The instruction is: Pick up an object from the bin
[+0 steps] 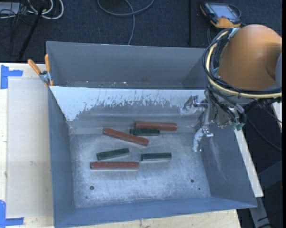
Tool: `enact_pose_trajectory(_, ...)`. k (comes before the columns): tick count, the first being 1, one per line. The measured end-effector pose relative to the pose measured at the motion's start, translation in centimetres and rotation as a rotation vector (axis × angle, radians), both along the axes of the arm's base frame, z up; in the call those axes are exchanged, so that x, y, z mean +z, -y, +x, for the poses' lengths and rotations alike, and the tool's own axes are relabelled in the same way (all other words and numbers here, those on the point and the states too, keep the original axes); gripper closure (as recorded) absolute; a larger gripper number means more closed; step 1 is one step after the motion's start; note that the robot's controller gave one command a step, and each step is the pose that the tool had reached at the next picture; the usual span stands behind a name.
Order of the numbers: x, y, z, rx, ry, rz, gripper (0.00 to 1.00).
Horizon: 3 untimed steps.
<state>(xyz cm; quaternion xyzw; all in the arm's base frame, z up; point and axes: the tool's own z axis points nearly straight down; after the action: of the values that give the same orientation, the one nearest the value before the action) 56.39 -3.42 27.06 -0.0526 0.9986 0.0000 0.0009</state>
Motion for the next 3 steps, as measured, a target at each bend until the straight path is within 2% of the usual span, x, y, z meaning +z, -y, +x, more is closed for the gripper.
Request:
enact_pose_trajectory(1,0.0,0.0,0.0,0.0,0.0,0.0,0.0)
enact_pose_trajectory(2,-4.4,-0.6,-0.8,0.03,0.006,-0.001,0.0)
enact_pose_trajectory(3,-10.4,-2.2,-0.1,0.007,0.002,0.0,0.0)
